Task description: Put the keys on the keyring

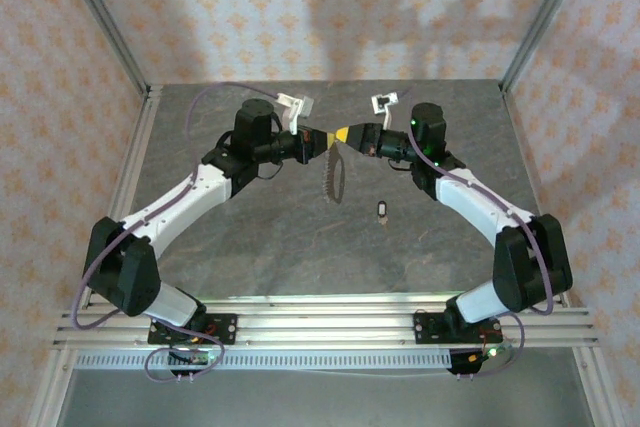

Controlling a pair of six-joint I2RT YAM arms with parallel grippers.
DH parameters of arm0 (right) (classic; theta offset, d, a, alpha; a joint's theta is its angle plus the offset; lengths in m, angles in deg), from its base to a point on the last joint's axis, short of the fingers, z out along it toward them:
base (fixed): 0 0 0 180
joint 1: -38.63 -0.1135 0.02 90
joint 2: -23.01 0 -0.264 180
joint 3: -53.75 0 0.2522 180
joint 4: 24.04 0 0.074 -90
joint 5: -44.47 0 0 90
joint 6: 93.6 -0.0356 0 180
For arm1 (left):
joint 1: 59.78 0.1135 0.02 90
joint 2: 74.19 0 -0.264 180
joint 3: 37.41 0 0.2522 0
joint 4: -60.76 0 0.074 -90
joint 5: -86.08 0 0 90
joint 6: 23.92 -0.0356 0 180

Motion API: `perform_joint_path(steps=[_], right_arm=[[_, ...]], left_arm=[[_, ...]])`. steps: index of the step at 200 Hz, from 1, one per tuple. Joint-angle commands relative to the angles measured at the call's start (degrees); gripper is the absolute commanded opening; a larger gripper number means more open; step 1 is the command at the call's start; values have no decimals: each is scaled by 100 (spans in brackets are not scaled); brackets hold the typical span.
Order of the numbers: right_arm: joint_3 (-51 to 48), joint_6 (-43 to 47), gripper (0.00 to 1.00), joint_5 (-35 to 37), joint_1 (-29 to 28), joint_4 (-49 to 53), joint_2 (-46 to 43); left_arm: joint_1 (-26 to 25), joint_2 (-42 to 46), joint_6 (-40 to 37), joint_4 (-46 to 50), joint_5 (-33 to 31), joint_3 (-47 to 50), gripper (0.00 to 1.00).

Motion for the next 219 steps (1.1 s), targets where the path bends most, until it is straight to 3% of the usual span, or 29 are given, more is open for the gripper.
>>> perform_joint_path(steps=[1,30,89,177,219], right_arm=[[-10,-99,0,153,-21,-443,62],[7,-138,0,259,-21,-436,42],[73,-33,32,623,-19,-200,-126],[-485,-276,44,1316,212,-514,-215],[-757,-253,44,1043,418,-672,-212]], left_arm=[[-131,-102,1,-430,190,75,0],[-134,-112,132,-1037,283,255,0],[-138,-174,247,-1319,157,381,0],[-137,-242,72,-1477,261,661,0],[-114,-237,-29,-1581,395,748,0]])
